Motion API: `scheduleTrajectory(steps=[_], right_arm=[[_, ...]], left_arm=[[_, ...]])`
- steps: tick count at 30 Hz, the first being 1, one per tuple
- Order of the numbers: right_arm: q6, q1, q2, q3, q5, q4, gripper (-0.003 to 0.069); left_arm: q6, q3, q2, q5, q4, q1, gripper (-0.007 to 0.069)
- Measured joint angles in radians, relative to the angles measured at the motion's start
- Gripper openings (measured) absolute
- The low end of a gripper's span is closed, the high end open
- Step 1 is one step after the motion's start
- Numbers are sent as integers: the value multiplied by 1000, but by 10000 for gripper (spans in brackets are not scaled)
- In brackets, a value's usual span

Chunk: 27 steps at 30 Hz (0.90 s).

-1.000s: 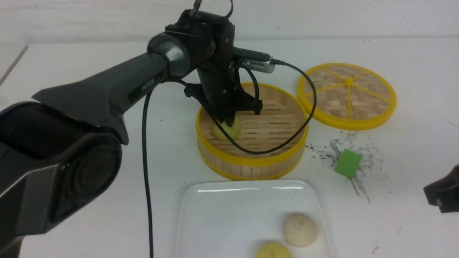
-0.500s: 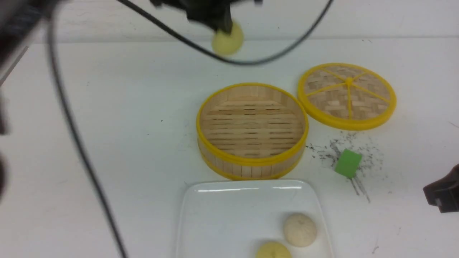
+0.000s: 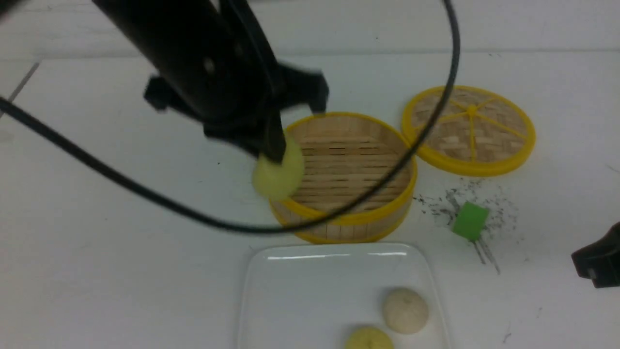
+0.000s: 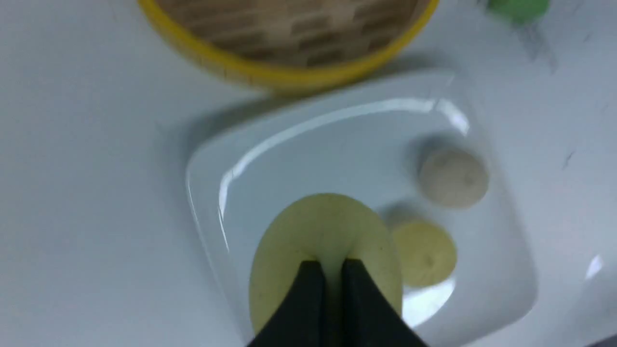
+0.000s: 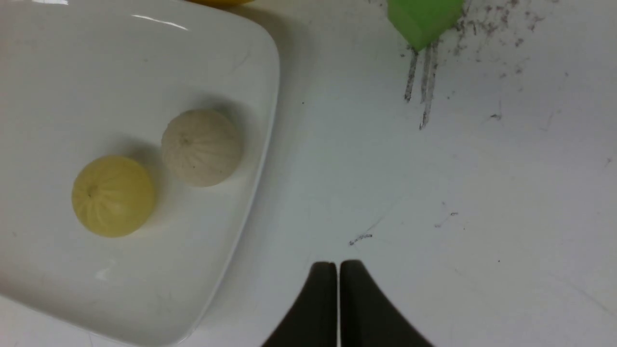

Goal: Put the steamed buns into the plate on the white tablecloth.
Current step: 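Carry the bun from the bamboo steamer to the plate with the left gripper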

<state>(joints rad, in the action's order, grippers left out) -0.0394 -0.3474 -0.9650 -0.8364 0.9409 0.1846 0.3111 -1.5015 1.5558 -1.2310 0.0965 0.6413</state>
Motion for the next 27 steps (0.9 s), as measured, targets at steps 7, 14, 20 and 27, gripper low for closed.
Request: scheduleTrajectory(steps=[7, 14, 20, 27], right_arm=[[0, 0, 0, 0, 0, 0, 36], [10, 0, 11, 0, -2, -3, 44], [19, 0, 111, 0, 11, -14, 48], [19, 0, 329, 0, 66, -42, 57]], left_arm=[[102, 163, 139, 163, -57, 108, 45], [152, 164, 270, 214, -105, 129, 128], [155, 163, 310, 223, -97, 129, 281], [155, 88, 310, 206, -97, 129, 400]])
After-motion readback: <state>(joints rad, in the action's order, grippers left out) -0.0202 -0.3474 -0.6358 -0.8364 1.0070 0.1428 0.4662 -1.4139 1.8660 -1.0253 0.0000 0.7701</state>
